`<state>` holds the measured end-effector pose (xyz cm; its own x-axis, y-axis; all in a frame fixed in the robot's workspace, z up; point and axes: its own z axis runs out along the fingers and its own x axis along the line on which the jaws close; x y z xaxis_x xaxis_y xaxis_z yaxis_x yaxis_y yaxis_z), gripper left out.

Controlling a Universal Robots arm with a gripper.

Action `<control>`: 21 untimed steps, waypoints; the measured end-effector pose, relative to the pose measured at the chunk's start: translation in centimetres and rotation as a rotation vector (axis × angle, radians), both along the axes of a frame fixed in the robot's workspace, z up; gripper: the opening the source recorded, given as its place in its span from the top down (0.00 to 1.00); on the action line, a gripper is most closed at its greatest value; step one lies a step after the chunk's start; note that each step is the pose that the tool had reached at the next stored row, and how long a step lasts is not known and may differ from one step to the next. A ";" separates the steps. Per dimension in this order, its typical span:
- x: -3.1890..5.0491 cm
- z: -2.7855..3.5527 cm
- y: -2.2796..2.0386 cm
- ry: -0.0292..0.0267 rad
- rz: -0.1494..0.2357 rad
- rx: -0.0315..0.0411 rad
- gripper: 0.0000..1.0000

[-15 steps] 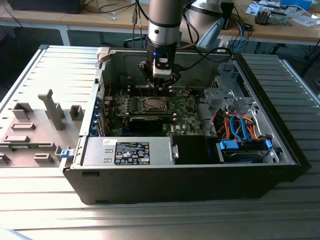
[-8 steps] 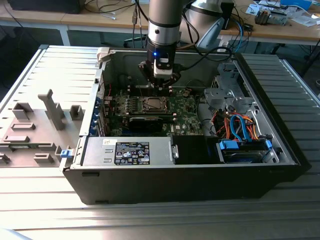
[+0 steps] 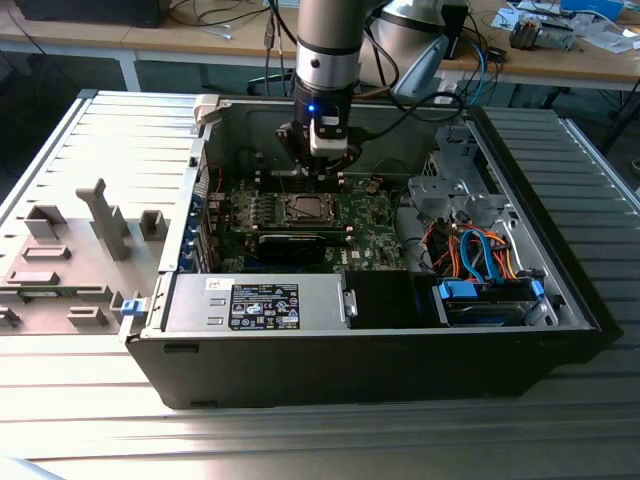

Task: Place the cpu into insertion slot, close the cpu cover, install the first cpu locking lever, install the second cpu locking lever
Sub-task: 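Install the first cpu locking lever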

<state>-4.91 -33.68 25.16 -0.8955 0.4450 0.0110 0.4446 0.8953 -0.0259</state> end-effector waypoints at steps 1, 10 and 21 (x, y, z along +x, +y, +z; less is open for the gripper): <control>0.00 0.00 0.00 0.0000 0.009 0.0000 0.89; 0.00 0.00 0.00 0.0000 0.059 0.0000 0.89; 0.00 0.00 0.00 0.0000 0.111 0.0000 0.89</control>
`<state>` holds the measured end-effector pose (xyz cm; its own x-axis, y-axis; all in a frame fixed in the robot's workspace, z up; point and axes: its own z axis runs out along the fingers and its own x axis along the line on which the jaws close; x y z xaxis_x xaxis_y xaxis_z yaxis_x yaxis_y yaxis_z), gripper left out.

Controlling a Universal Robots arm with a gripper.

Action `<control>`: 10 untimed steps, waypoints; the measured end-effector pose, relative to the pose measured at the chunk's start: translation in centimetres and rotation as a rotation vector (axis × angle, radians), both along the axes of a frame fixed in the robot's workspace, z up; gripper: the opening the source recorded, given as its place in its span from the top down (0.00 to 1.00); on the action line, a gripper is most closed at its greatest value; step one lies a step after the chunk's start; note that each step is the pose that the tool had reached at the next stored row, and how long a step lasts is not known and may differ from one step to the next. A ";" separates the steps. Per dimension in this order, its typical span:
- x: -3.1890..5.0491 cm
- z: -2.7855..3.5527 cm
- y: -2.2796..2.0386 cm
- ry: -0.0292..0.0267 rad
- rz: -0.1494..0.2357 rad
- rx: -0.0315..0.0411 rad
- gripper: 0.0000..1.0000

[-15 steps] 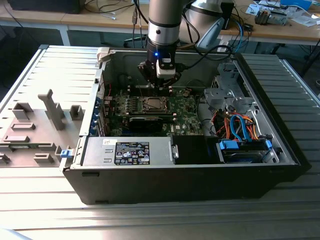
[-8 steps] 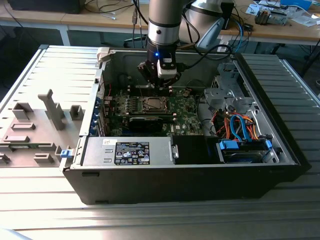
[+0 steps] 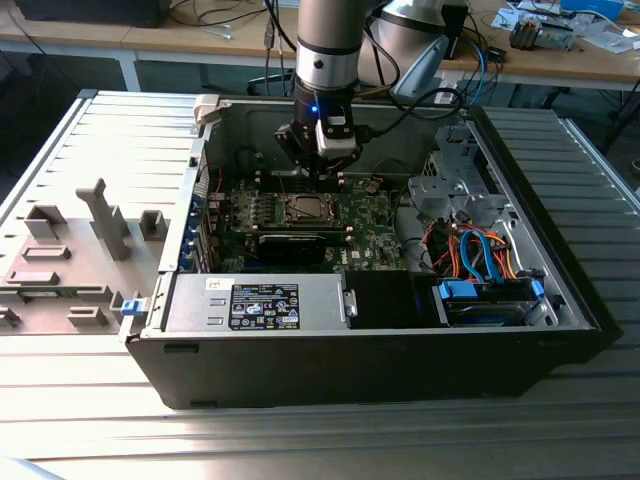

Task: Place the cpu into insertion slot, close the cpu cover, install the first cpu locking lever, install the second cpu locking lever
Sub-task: 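Install the first cpu locking lever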

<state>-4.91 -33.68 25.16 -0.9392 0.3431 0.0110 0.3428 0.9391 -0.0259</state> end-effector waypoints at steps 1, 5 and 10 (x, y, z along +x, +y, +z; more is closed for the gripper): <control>0.00 0.00 0.00 0.0000 0.007 0.0000 0.89; 0.00 0.00 0.00 0.0000 0.092 0.0000 0.89; 0.00 0.00 0.00 0.0000 0.136 0.0000 0.89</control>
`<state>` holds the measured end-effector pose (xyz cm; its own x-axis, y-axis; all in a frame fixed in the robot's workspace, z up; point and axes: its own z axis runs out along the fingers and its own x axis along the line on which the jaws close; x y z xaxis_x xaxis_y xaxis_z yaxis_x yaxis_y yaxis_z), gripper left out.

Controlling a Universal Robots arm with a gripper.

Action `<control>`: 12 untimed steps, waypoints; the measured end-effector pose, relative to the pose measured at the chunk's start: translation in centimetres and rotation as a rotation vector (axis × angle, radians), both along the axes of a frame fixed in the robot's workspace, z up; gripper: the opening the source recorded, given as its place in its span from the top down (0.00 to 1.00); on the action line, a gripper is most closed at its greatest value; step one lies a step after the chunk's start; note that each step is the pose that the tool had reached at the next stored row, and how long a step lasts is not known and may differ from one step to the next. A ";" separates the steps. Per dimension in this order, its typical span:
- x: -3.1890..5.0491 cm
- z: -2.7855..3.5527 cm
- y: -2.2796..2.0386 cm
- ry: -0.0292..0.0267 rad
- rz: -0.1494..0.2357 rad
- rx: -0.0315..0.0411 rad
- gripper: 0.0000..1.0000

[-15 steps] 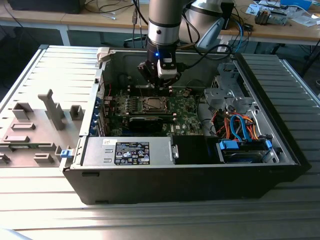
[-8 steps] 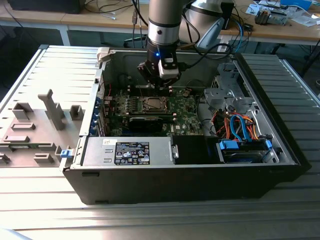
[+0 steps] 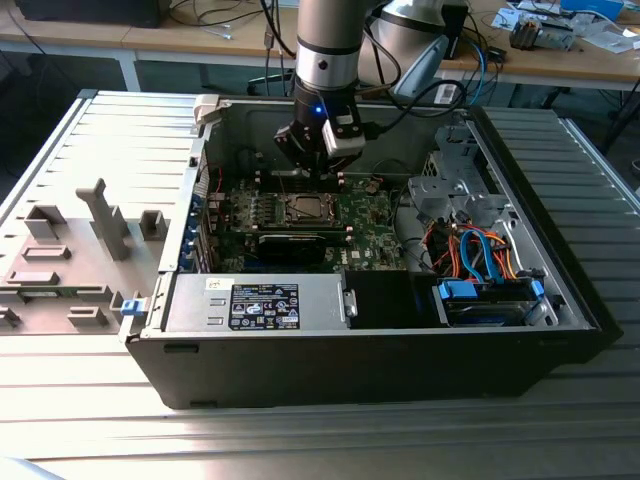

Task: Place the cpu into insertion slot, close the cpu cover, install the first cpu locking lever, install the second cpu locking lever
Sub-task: 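Install the first cpu locking lever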

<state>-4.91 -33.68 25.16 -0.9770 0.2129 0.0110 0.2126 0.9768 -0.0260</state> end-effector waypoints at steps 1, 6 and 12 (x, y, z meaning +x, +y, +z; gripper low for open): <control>0.00 0.00 0.00 -0.0001 0.003 0.0001 0.89; 0.00 0.00 0.00 0.0000 0.024 0.0001 0.89; 0.00 0.00 0.00 -0.0002 0.056 0.0128 0.89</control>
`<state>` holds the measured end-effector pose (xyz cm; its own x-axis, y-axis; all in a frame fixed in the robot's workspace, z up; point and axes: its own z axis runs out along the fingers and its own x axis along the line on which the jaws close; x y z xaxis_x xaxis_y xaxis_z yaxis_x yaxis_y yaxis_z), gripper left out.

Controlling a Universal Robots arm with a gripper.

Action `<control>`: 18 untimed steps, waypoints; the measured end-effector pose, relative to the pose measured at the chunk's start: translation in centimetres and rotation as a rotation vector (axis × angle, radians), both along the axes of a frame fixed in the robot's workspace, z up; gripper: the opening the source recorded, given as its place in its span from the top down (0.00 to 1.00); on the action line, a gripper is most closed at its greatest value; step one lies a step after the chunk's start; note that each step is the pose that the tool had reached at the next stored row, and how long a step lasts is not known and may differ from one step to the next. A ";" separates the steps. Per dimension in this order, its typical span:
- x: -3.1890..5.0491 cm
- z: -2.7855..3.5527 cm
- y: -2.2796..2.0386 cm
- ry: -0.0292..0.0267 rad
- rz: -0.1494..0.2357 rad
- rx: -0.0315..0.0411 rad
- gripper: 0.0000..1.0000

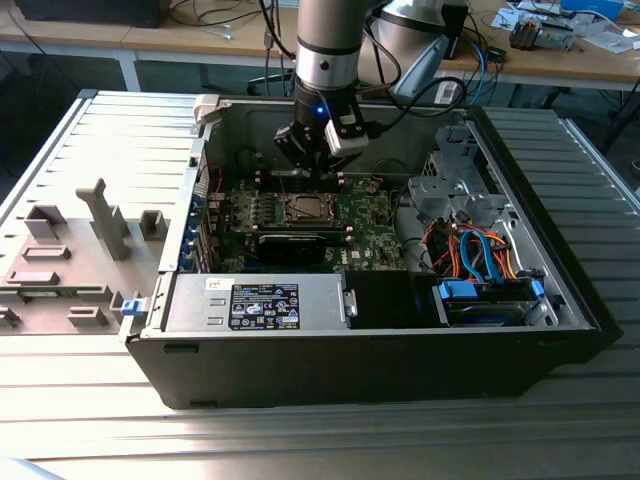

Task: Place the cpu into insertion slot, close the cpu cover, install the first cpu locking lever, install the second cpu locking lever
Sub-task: 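Install the first cpu locking lever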

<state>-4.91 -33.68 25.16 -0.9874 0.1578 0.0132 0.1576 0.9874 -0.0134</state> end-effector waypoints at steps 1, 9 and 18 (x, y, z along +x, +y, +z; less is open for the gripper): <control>0.00 -0.01 0.00 -0.0001 0.005 0.0012 0.89; 0.00 0.00 0.00 0.0001 0.075 0.0021 0.89; 0.00 0.00 0.00 0.0001 0.138 0.0021 0.89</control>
